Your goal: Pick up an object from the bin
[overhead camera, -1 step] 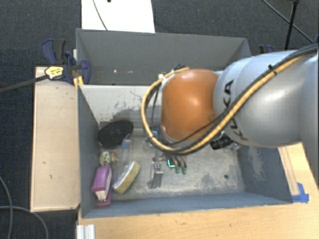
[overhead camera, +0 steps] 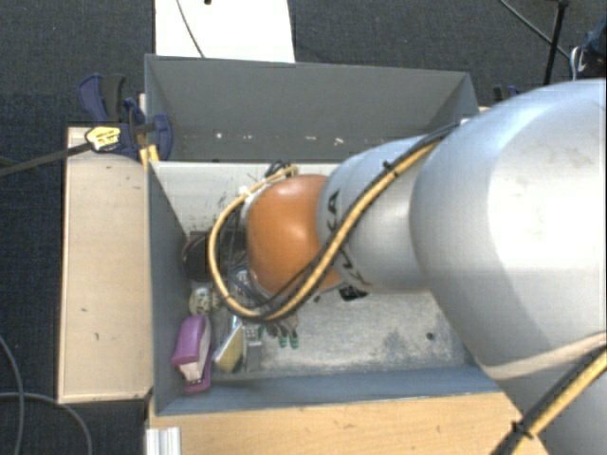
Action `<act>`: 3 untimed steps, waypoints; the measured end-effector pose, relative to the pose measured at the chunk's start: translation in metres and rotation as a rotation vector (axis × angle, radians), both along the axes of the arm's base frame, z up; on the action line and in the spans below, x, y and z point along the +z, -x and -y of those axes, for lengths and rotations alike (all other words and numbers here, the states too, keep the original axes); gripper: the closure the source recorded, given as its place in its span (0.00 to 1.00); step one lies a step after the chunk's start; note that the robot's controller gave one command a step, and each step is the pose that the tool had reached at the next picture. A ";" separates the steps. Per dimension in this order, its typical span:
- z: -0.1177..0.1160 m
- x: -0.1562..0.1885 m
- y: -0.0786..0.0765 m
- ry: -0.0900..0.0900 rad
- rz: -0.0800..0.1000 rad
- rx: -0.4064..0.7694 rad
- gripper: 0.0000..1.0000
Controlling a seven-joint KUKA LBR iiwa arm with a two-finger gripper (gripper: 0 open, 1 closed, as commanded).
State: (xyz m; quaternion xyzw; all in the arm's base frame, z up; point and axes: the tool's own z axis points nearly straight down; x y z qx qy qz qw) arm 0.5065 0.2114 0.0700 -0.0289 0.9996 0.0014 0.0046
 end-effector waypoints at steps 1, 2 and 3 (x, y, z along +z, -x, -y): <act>0.000 0.006 -0.001 -0.002 0.003 -0.007 1.00; 0.024 0.121 -0.029 0.000 0.002 0.002 1.00; 0.001 0.241 -0.038 -0.001 0.002 0.021 1.00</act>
Offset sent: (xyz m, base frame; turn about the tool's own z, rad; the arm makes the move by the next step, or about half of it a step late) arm 0.0000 0.0000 0.0000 0.0000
